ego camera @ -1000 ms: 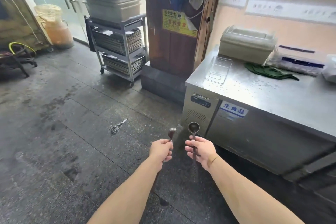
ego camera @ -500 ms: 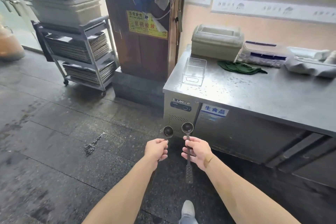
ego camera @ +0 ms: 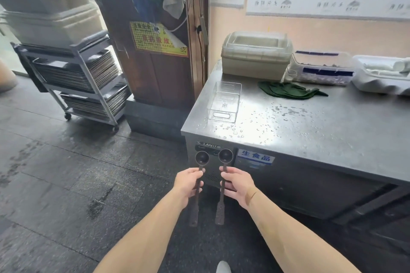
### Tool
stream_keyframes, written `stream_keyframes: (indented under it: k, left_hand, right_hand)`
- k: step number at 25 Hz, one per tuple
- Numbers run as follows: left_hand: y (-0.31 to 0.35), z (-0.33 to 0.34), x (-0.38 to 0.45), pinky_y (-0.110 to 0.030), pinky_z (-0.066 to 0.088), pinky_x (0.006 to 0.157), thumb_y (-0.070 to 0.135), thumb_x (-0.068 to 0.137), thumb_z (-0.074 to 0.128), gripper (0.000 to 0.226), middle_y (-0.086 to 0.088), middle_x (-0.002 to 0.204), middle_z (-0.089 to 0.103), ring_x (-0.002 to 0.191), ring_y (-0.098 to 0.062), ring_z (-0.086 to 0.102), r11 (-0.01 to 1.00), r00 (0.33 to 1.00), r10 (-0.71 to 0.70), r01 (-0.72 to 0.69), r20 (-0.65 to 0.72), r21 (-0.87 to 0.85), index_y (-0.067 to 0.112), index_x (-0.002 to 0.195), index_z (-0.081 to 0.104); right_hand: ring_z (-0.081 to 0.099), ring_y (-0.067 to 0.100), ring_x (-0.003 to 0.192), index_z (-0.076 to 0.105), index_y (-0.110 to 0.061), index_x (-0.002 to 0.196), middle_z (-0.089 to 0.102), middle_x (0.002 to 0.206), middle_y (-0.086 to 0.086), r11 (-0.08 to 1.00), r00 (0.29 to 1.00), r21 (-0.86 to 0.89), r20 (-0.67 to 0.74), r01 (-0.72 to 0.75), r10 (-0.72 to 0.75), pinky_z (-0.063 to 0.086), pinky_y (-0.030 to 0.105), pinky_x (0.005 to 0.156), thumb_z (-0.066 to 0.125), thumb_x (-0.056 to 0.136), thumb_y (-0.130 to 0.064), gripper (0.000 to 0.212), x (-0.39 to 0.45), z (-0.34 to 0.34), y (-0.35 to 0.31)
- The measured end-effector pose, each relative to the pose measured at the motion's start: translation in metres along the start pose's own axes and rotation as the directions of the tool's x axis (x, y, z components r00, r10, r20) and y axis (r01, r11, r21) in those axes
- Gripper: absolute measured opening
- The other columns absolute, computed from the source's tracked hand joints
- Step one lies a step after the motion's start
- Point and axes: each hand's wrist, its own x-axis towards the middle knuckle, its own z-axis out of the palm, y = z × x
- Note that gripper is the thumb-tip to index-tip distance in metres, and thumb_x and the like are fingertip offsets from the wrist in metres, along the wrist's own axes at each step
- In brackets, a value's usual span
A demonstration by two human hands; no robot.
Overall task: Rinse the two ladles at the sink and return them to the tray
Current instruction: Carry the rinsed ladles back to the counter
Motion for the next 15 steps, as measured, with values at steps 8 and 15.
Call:
stream_keyframes:
  k: [8, 15]
  left_hand:
    - [0.061, 0.055, 0.048, -0.035, 0.057, 0.071, 0.016, 0.091, 0.065, 0.012, 0.0, 0.083, 0.071, 0.069, -0.017, 0.066, 1.0, 0.998, 0.009, -0.009, 0.063, -0.002, 0.02, 0.097, 0.075]
    - [0.1, 0.079, 0.088, -0.033, 0.056, 0.064, 0.017, 0.092, 0.063, 0.012, 0.002, 0.079, 0.071, 0.066, -0.014, 0.066, 1.0, 0.994, 0.023, -0.025, 0.108, 0.017, 0.023, 0.092, 0.073]
  right_hand:
    - [0.074, 0.028, 0.093, 0.068, -0.017, 0.113, 0.078, 0.1, 0.008, 0.998, 0.995, -0.024, 0.085, 0.053, -0.05, 0.058, 0.04, 0.086, 0.061, 0.091, -0.009, 0.025, 0.057, -0.037, -0.073]
    - [0.072, 0.033, 0.097, 0.063, -0.013, 0.118, 0.074, 0.108, 0.016, 0.996, 0.994, -0.004, 0.059, 0.087, -0.087, 0.055, 0.047, 0.093, 0.063, 0.089, -0.004, 0.03, 0.096, -0.041, -0.114]
